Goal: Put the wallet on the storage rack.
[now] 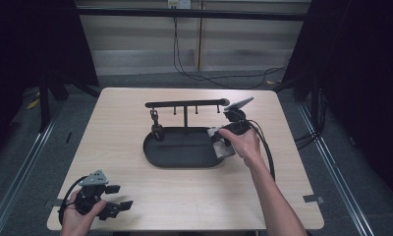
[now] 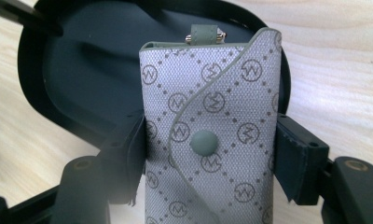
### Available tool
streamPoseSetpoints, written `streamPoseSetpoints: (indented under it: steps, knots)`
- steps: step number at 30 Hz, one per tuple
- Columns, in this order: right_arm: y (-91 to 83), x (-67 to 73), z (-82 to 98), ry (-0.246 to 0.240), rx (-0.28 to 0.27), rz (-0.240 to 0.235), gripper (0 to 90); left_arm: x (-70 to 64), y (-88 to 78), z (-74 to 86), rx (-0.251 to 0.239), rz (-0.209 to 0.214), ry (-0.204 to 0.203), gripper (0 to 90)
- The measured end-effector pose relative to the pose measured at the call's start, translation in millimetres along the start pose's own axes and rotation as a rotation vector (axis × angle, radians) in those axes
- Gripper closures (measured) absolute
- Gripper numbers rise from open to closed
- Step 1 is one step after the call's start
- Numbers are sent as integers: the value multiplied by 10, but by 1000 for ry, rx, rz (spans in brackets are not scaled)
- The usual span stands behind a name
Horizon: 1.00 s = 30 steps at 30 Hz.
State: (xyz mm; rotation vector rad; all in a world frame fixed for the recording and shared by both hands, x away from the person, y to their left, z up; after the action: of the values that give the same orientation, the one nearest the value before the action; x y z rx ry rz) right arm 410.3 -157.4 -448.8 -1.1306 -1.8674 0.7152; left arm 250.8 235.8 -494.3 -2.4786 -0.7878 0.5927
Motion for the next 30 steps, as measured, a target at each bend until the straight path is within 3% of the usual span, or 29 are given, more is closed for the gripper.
streamPoseSetpoints:
  steps: [5,8,16,30]
  knots:
    - [91,-11,4,19,-17,-14,337,12,-2,5,1,0,-12,208]
    - [123,-21,5,21,-33,5,336,9,-6,1,-5,-3,-11,209]
    - [230,-13,12,46,-51,-20,337,13,-1,3,-1,-3,-13,209]
    - [414,24,49,60,-57,-37,336,20,-4,3,2,1,-16,209]
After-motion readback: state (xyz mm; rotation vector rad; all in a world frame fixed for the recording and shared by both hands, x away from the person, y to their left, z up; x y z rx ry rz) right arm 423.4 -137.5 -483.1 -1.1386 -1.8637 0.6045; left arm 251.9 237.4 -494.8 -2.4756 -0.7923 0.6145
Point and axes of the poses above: each handheld gripper's, and its own axes: y roughly forward along the jaws, z roughly out of its underside, x roughly to its left, the point moved 4 cm from there along y, roughly forward along the jaws, and after that the axes turned 12 degrees about -x, right-handed, at the moved point
